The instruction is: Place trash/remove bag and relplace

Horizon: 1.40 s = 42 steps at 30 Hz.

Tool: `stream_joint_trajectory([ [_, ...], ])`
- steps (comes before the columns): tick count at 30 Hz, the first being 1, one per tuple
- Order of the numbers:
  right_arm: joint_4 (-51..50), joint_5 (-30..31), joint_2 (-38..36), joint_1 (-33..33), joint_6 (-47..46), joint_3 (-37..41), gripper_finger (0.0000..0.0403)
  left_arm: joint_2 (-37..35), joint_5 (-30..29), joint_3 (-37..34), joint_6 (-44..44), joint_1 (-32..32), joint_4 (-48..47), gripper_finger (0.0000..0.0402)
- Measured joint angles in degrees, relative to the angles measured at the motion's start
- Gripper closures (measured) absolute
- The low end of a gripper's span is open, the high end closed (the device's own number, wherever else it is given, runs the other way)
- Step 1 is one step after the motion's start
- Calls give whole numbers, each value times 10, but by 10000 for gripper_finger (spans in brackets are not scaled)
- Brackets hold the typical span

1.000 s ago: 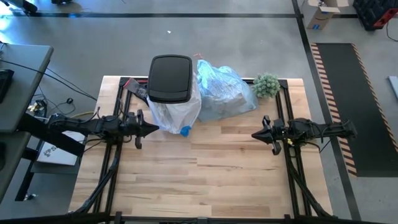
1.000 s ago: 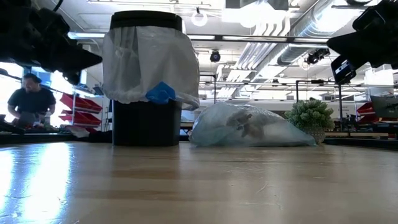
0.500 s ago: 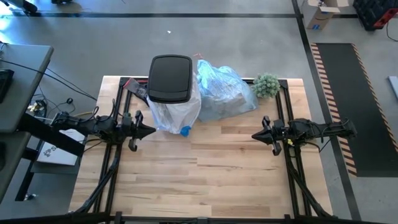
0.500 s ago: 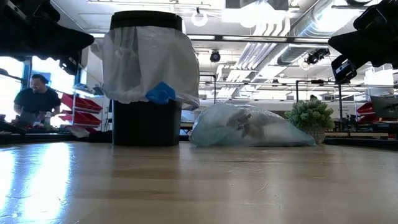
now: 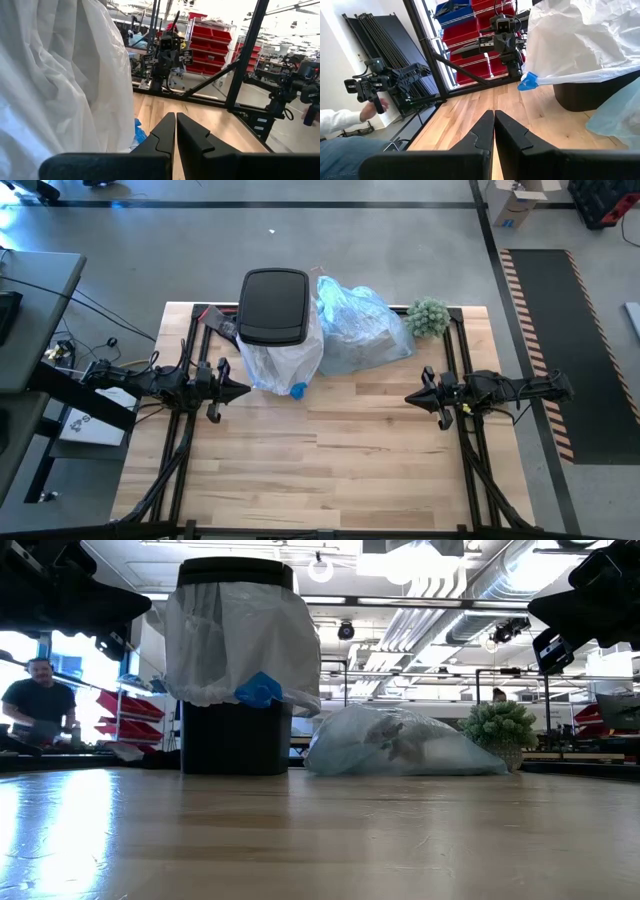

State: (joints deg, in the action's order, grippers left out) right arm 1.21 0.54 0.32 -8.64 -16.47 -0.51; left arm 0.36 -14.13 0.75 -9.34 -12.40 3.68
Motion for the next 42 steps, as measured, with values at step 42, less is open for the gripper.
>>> stream_joint_trajectory([
  [42, -1, -1, 0, 0, 165, 0, 402, 0, -2, 0, 155, 0, -12, 402],
])
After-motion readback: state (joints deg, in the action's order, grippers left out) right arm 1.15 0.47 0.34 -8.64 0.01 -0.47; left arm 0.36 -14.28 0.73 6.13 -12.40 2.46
